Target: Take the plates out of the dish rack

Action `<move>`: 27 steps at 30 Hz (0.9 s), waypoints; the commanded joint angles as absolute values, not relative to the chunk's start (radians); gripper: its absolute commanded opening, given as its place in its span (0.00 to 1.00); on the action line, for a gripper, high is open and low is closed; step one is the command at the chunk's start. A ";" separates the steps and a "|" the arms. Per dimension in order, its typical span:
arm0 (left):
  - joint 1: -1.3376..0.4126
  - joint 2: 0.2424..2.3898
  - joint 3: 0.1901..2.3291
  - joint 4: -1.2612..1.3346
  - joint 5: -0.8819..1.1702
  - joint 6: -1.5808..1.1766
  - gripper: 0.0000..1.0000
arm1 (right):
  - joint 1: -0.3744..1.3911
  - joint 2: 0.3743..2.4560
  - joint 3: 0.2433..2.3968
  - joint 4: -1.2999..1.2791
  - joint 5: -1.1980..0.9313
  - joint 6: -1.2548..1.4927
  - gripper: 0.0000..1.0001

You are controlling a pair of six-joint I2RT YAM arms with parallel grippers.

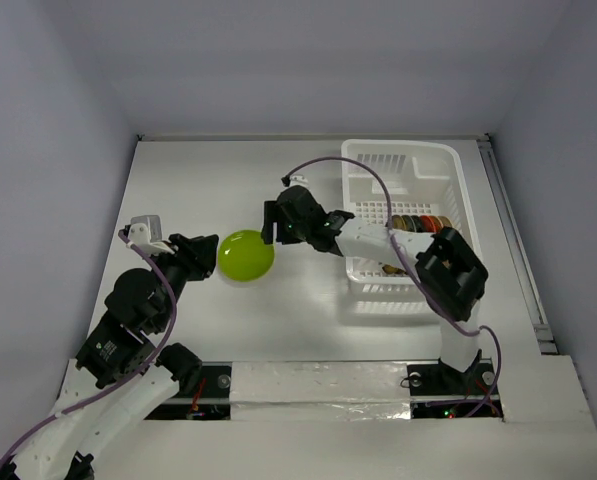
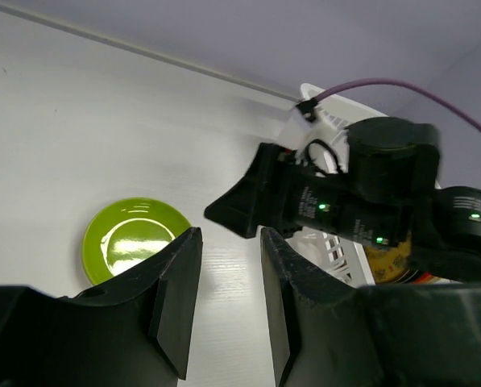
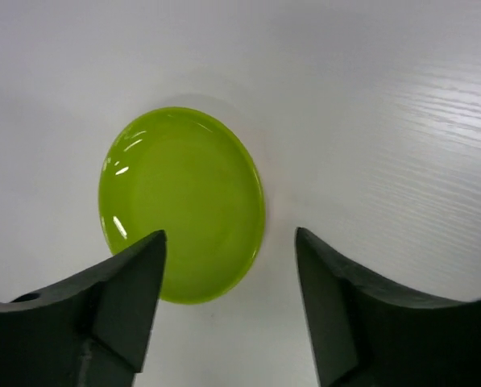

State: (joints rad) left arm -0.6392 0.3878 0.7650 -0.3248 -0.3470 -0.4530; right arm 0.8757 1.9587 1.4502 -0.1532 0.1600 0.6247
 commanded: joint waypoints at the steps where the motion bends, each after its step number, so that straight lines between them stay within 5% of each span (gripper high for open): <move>1: -0.635 0.371 0.755 -0.272 -0.337 -0.443 0.32 | 0.888 1.804 1.445 -0.201 0.314 0.566 0.67; 2: -0.635 0.370 0.753 -0.272 -0.337 -0.442 0.32 | 0.888 1.736 1.431 -0.224 0.346 0.558 0.54; 3: -0.635 0.371 0.755 -0.270 -0.334 -0.440 0.32 | 0.888 1.698 1.404 -0.239 0.424 0.534 0.21; 5: -0.635 0.373 0.753 -0.270 -0.331 -0.442 0.32 | 0.888 1.599 1.376 -0.312 0.515 0.506 0.02; 6: -0.635 0.374 0.753 -0.270 -0.328 -0.440 0.32 | 0.888 1.567 1.362 -0.346 0.614 0.493 0.00; 12: -0.626 0.374 0.750 -0.262 -0.318 -0.439 0.24 | 0.760 1.349 1.218 -0.603 0.759 0.520 0.01; 16: -0.626 0.400 0.756 -0.271 -0.325 -0.445 0.00 | 0.654 1.249 1.125 -0.669 0.799 0.537 0.14; 21: -0.617 0.423 0.755 -0.258 -0.292 -0.442 0.05 | 0.580 1.210 1.089 -0.683 0.766 0.514 0.38; 27: -0.607 0.422 0.752 -0.252 -0.278 -0.442 0.22 | 0.545 1.247 1.095 -0.667 0.718 0.477 0.35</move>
State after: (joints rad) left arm -0.6155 0.4210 0.7593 -0.3065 -0.2943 -0.4500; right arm 0.5598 1.2404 1.0836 -0.6739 0.7288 0.5011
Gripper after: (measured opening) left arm 0.215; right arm 0.361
